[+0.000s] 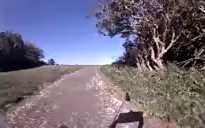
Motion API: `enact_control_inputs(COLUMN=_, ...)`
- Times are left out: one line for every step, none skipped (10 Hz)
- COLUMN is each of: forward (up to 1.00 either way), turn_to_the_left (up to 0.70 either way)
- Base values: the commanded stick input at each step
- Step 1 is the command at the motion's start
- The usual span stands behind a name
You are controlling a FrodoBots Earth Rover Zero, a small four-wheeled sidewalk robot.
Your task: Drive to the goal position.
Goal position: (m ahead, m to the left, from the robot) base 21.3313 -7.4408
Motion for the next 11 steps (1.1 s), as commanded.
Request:
enact_control_inputs(forward=1.00, turn_to_the_left=0.40)
enact_control_inputs(forward=1.00, turn_to_the_left=0.31)
enact_control_inputs(forward=1.00, turn_to_the_left=0.14)
enact_control_inputs(forward=1.00, turn_to_the_left=0.03)
enact_control_inputs(forward=0.99, turn_to_the_left=0.02)
enact_control_inputs(forward=0.99, turn_to_the_left=0.00)
enact_control_inputs(forward=0.99, turn_to_the_left=0.00)
enact_control_inputs(forward=0.99, turn_to_the_left=0.00)
enact_control_inputs(forward=0.99, turn_to_the_left=0.00)
enact_control_inputs(forward=0.99, turn_to_the_left=0.00)
enact_control_inputs(forward=0.99, turn_to_the_left=0.00)
